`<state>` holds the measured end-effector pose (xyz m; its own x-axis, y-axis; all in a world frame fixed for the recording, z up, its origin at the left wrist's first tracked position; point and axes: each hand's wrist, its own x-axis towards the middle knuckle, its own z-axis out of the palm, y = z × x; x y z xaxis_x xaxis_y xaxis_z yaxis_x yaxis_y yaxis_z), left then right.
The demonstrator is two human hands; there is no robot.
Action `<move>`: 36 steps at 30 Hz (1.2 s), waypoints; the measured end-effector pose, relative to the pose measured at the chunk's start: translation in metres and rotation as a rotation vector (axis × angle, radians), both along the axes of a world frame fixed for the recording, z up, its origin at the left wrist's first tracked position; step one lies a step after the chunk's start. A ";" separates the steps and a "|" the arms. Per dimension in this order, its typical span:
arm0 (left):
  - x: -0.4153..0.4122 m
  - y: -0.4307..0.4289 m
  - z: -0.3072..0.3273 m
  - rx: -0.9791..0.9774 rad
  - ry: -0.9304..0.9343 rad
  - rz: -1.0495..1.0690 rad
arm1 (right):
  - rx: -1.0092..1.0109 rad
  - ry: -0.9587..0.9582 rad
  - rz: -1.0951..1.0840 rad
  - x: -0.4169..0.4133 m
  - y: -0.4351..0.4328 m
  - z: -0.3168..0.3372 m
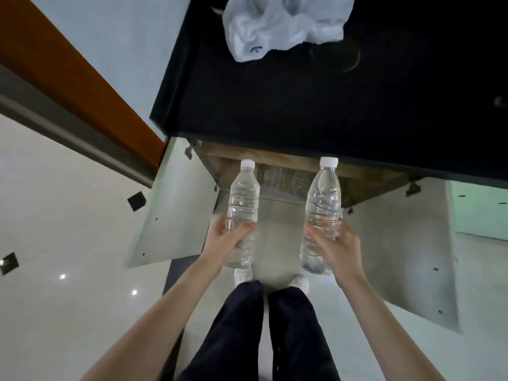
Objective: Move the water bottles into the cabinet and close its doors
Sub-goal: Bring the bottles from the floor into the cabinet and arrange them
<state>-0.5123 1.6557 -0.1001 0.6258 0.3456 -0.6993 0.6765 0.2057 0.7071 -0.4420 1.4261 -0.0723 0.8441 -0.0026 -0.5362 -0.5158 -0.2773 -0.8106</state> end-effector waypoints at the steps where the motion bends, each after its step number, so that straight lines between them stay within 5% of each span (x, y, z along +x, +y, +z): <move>1: 0.005 -0.002 -0.015 0.000 0.002 0.000 | -0.006 0.000 -0.003 0.005 0.000 -0.016; 12: 0.055 -0.009 -0.316 0.046 0.038 -0.051 | -0.052 0.037 0.144 0.056 -0.016 -0.329; 24: 0.116 0.008 -0.645 0.090 -0.260 -0.008 | 0.032 -0.144 0.253 0.118 0.002 -0.645; 28: 0.128 0.007 -0.677 0.072 -0.368 0.010 | 0.062 -0.234 0.263 0.123 0.010 -0.673; 36: 0.152 0.006 -0.636 0.065 -0.456 -0.047 | 0.119 -0.291 0.189 0.136 -0.009 -0.633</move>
<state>-0.3605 1.6621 -0.7357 0.8805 0.3431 -0.3271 0.3013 0.1278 0.9449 -0.3058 1.4173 -0.7051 0.9410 0.2157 -0.2607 -0.2076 -0.2406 -0.9482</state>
